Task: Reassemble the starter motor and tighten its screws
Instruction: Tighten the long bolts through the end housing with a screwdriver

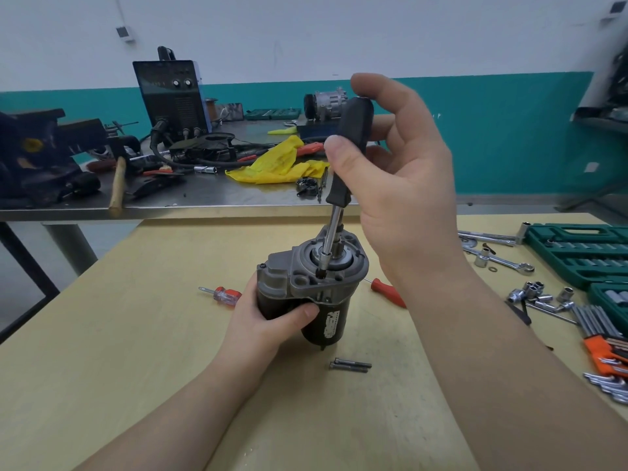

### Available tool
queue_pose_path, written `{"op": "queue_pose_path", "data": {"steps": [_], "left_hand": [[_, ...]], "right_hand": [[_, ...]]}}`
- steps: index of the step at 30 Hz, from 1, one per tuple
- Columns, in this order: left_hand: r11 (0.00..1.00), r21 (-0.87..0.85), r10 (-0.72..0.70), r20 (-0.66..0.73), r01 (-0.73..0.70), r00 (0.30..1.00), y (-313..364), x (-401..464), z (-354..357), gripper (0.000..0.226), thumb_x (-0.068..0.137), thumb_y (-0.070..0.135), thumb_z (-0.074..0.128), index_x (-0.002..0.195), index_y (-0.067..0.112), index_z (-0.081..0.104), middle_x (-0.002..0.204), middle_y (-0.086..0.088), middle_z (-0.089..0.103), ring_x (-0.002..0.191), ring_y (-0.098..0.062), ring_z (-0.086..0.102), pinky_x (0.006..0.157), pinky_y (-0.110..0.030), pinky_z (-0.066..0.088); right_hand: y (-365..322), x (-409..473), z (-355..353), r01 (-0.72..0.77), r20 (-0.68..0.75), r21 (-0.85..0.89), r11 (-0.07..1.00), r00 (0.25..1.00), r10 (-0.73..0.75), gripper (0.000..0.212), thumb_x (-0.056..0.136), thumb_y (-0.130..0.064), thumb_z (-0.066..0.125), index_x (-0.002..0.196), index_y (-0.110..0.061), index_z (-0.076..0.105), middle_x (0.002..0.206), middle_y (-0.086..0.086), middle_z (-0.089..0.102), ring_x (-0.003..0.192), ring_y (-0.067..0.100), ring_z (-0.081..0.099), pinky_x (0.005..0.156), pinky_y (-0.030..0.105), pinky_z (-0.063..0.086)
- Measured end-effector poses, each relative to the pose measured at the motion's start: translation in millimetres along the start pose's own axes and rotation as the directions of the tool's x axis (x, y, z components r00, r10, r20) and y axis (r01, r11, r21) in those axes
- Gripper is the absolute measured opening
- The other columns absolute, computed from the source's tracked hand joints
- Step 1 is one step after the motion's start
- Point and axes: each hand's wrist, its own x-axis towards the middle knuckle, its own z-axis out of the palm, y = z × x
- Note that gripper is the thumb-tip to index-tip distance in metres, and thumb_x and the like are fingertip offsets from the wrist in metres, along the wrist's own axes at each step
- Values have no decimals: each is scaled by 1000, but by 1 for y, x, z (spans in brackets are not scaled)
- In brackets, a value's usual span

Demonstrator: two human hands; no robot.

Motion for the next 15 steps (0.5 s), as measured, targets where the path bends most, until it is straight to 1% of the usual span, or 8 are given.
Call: {"op": "queue_pose_path", "data": {"steps": [2,4,5,7,10,12,13,15], "left_hand": [[1000,3,4,5,-4,1000,1,0,1,76,63,55,100,131,38,69,130,-3,76,121,-25,73,99,-57,60],[1000,5,6,5,-6,1000,1,0,1,74,64,53,100,130,39,69,130,-3,76,120,-25,73,98,-56,60],[1000,9,7,2,-7,1000,1,0,1,72,65,51,100,129,39,70,129,-3,76,120,-25,74,98,-56,60],[1000,14,8,-1,-8,1000,1,1,1,71,65,49,100,128,40,70,129,-2,77,120,-23,74,99,-56,60],[1000,6,9,-2,-9,1000,1,0,0,76,62,55,100,130,38,70,130,-2,76,121,-24,73,99,-57,59],[1000,8,13,1,-13,1000,1,0,0,76,63,56,100,130,38,70,130,-2,76,120,-24,73,98,-55,60],[1000,12,15,2,-15,1000,1,0,0,76,63,57,100,130,38,70,130,-2,76,120,-24,74,98,-55,61],[1000,18,15,-1,-15,1000,0,0,0,76,63,57,100,130,39,69,129,-2,76,119,-23,74,97,-54,61]], "right_hand": [[1,0,0,-4,-11,15,1000,1000,4,36,99,-13,73,128,-33,65,102,2,68,89,26,69,68,30,63],[1,0,0,-52,17,110,993,999,51,32,103,-15,64,132,-28,66,106,7,69,92,35,71,71,38,65],[1,1,-1,-86,34,156,984,996,81,33,105,-14,58,135,-26,66,110,12,70,92,36,73,72,40,65],[0,2,-3,-112,54,165,980,993,104,36,108,-11,53,138,-25,65,115,19,70,90,31,76,74,40,64],[1,2,-2,-43,32,42,998,999,42,37,103,-9,66,134,-30,64,110,9,72,92,32,74,79,42,66],[2,2,-1,-11,11,1,1000,1000,11,37,100,-11,72,129,-32,64,105,2,73,93,34,73,82,47,66],[2,2,0,-9,7,6,1000,1000,9,35,100,-12,72,129,-32,65,103,0,73,94,35,72,83,48,66],[2,1,-1,-40,21,94,995,999,38,31,103,-13,66,130,-27,66,104,1,71,99,42,70,79,48,66]]}}
